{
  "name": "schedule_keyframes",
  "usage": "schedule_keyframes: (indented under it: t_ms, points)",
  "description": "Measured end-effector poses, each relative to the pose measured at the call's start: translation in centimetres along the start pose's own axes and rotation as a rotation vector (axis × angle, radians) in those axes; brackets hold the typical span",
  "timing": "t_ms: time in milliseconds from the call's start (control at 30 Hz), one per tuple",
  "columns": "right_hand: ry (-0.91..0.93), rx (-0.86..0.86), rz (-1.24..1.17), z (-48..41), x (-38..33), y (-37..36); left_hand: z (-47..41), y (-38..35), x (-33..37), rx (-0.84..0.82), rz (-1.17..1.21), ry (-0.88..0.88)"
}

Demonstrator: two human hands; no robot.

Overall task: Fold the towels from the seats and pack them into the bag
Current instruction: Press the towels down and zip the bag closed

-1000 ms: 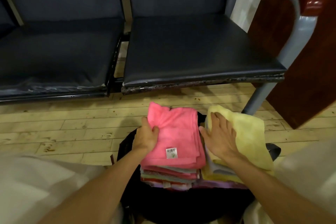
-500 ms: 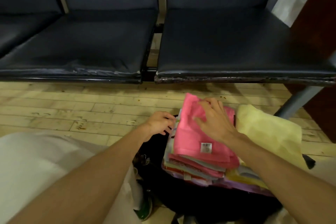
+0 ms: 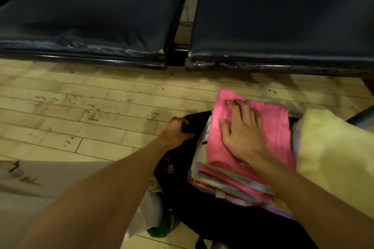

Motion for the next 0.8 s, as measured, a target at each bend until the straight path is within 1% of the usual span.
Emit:
schedule_keyframes:
  t_ms: [133,200,333,400,433,467,533,567,600,633,667,733,800]
  points:
    - [0.031,0.077,0.067,0.0,0.0,-0.9,-1.3,-0.8,-0.8,0.035,0.008,-0.027]
    - [0.044,0.082,0.081,0.1,-0.1,-1.6,-1.9,-0.8,-1.3,0.039,0.05,-0.018]
    - [0.071,0.078,0.093,0.3,-0.3,-2.7,-3.0,-1.6,-3.9,-0.008,0.279,0.125]
    - [0.067,0.066,0.097,0.3,-0.2,-2.9,-3.2,-1.8,-4.4,0.023,0.375,0.165]
    - [0.062,0.058,0.1,0.3,0.0,-2.9,-3.1,-1.5,-4.2,0.072,0.384,0.154]
    - [0.053,0.046,0.102,0.2,0.1,-2.9,-2.8,-1.0,-4.0,0.151,0.343,0.14]
    - [0.037,0.025,0.102,0.1,0.6,-2.9,-1.3,0.5,-3.2,0.367,0.212,0.112]
    - [0.032,0.025,0.1,0.1,0.8,-2.9,-0.3,1.2,-2.4,0.476,0.137,0.066]
    - [0.03,0.026,0.1,0.2,0.9,-2.9,0.5,1.5,-1.3,0.547,0.046,-0.007]
    - [0.031,0.028,0.1,0.4,0.9,-3.0,1.2,1.4,-0.1,0.565,-0.05,-0.093]
    - [0.035,0.031,0.1,0.6,0.9,-3.0,1.5,0.7,0.7,0.53,-0.148,-0.16]
    - [0.041,0.037,0.099,1.1,0.8,-3.0,1.8,-0.6,1.3,0.43,-0.308,-0.232]
    - [0.053,0.051,0.092,1.3,0.7,-2.8,2.4,-1.6,1.4,0.389,-0.482,-0.305]
Point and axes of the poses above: each hand's wrist, its own z-axis away from the middle knuckle, its own y-axis out of the back of the hand, x = y × z, the point moved 10 cm from there along -z, towards the middle knuckle, and after that the axes turned 15 degrees about -z, right-handed, at the moved point
